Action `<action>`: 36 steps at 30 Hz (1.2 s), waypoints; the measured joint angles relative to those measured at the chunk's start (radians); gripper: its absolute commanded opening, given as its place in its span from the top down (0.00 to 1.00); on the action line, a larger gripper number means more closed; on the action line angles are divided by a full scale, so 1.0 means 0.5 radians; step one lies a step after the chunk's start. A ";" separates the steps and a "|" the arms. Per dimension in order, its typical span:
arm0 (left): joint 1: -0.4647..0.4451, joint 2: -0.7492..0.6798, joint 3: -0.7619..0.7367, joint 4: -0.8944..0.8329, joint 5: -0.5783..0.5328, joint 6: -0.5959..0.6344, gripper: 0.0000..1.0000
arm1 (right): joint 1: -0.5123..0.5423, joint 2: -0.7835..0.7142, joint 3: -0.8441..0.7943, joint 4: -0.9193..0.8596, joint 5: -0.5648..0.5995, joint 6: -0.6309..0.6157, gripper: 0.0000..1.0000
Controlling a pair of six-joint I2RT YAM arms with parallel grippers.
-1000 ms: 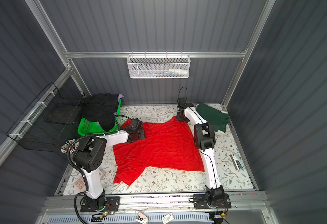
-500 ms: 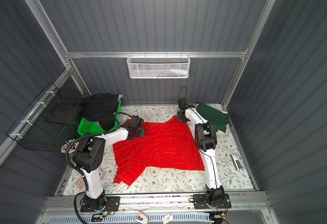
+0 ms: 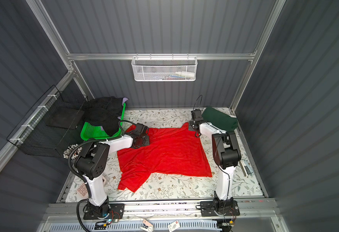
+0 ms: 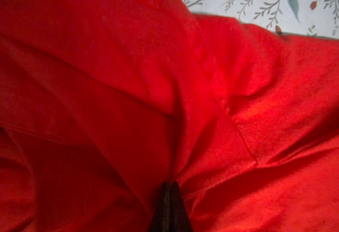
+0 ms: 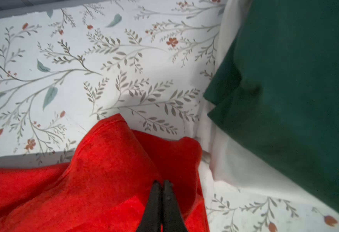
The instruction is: Fold and stack the t-shirts
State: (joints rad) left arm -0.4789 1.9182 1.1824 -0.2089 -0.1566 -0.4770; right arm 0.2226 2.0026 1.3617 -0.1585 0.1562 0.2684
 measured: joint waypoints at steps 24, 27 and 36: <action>0.000 0.000 -0.026 0.062 0.056 -0.012 1.00 | 0.244 0.662 1.297 -1.002 0.188 0.216 0.40; 0.000 0.000 -0.034 0.076 0.057 -0.013 1.00 | 0.245 0.888 1.585 -1.182 0.188 0.201 0.40; 0.000 0.000 -0.034 0.077 0.063 -0.012 1.00 | 0.241 1.032 1.747 -1.437 0.192 0.166 0.52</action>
State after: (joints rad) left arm -0.4789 1.9182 1.1656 -0.1703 -0.1249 -0.4831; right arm 0.3431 2.5183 2.2353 -0.8772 0.2520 0.3515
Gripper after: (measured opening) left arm 0.047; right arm 0.515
